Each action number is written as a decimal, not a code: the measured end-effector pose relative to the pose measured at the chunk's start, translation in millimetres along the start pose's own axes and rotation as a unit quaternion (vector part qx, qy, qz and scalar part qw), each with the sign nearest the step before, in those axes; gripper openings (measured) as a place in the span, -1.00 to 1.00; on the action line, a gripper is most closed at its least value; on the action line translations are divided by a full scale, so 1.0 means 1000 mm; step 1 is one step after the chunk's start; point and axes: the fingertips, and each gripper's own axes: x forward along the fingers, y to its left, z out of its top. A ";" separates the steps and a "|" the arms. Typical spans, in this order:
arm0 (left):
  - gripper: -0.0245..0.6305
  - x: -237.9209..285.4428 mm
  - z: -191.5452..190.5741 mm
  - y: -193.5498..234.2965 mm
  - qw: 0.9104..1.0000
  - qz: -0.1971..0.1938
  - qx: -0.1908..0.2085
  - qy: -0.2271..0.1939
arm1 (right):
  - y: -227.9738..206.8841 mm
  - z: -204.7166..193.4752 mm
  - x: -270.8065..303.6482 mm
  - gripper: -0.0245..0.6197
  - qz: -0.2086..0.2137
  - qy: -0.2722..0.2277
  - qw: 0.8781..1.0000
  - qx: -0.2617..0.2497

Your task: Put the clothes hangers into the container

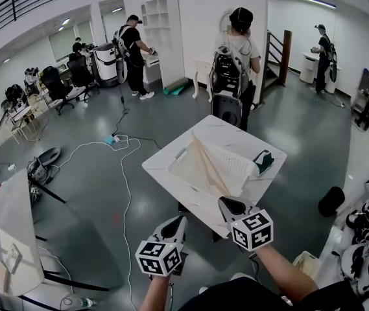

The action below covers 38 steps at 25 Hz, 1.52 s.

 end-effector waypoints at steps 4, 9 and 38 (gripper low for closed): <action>-0.91 0.005 0.004 -0.007 1.000 -0.005 0.003 -0.006 | -0.007 0.001 -0.006 -0.87 -0.006 -0.005 1.000 0.001; -0.91 0.017 0.009 -0.027 1.000 -0.016 0.016 -0.006 | -0.020 0.001 -0.020 -0.87 -0.012 -0.007 1.000 0.003; -0.91 0.016 -0.014 -0.131 0.999 -0.022 0.021 0.011 | -0.037 -0.003 -0.114 -0.87 0.011 -0.023 1.000 -0.001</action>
